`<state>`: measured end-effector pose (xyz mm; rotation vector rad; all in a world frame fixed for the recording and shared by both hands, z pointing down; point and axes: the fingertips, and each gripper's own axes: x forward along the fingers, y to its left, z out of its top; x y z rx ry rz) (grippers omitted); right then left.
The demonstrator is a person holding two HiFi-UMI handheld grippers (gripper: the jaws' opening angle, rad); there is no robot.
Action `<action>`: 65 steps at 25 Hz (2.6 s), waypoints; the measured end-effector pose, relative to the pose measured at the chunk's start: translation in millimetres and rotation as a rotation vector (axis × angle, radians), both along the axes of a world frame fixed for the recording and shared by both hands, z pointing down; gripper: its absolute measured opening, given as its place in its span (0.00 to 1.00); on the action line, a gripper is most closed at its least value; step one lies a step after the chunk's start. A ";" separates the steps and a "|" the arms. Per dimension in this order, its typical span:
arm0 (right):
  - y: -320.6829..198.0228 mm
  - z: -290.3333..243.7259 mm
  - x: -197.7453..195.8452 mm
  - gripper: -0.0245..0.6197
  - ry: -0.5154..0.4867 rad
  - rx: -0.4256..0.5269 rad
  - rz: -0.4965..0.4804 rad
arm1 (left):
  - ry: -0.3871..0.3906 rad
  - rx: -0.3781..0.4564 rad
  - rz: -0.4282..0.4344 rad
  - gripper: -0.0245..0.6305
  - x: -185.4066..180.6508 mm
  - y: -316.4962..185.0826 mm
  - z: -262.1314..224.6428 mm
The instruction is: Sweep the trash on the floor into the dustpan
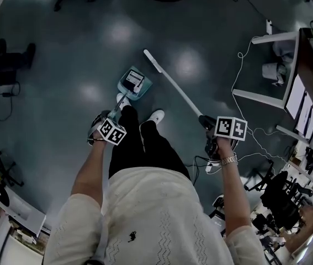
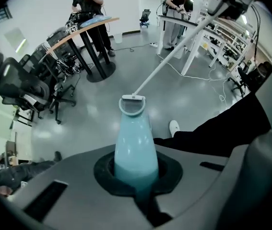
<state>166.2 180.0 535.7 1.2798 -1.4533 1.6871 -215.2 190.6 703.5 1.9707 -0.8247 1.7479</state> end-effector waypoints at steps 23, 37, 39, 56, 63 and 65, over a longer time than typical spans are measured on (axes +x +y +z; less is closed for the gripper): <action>-39.2 33.0 -28.1 0.22 0.106 -0.017 -0.165 | 0.055 0.023 0.049 0.22 -8.8 -3.6 -9.3; 30.9 42.1 -109.0 0.22 0.099 -0.061 -0.326 | -0.044 0.064 -0.062 0.22 -31.4 -1.4 -11.3; 32.7 42.3 -108.9 0.22 0.093 -0.064 -0.295 | -0.038 0.075 -0.105 0.22 -33.7 -0.1 -14.1; 24.9 42.4 -111.4 0.22 0.087 -0.071 -0.293 | 0.005 0.102 0.125 0.22 -31.5 19.9 -22.0; 24.5 43.3 -114.0 0.22 0.085 -0.071 -0.285 | 0.005 0.077 0.158 0.22 -38.0 26.2 -19.9; 25.6 44.2 -115.9 0.22 0.086 -0.073 -0.282 | -0.003 0.051 0.148 0.22 -43.1 30.2 -13.7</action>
